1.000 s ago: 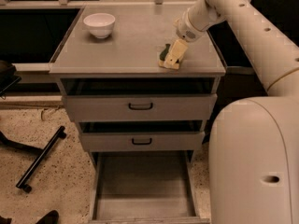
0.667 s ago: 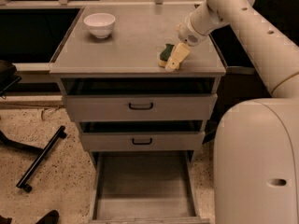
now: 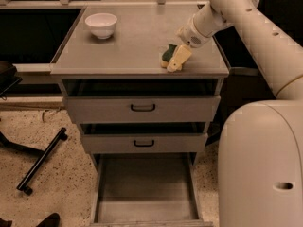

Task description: Place sponge into bottom drawer

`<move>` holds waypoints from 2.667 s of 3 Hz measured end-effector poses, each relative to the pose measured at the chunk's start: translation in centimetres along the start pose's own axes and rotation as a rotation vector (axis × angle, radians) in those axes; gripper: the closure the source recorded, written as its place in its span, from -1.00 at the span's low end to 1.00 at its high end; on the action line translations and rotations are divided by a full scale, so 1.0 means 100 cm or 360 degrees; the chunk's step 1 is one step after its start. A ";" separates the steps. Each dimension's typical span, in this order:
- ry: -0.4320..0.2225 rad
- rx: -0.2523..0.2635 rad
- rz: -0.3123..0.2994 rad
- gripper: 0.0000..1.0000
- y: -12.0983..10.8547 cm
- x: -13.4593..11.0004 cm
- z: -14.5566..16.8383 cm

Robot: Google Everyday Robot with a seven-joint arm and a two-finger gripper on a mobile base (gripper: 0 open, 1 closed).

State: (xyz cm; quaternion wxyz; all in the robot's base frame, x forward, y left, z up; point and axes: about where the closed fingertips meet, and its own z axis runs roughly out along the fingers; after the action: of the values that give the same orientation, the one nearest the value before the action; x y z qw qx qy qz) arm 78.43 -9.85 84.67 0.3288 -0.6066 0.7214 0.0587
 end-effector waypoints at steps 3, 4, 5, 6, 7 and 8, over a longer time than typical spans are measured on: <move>-0.0033 0.0017 -0.0003 0.77 0.008 0.002 -0.001; -0.0140 0.0205 -0.0065 1.00 0.019 -0.006 -0.057; -0.0332 0.0444 -0.0178 1.00 0.051 -0.046 -0.138; -0.0527 0.0553 -0.0244 1.00 0.096 -0.064 -0.152; -0.0573 0.0603 -0.0265 1.00 0.116 -0.063 -0.147; -0.0573 0.0603 -0.0265 1.00 0.116 -0.063 -0.147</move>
Offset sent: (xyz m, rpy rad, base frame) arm 0.0000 0.0000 0.0000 0.0000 0.0000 0.0000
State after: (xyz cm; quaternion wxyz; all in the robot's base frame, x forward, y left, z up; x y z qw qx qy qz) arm 62.23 -8.75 95.86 0.5631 -0.5713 0.5971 0.0022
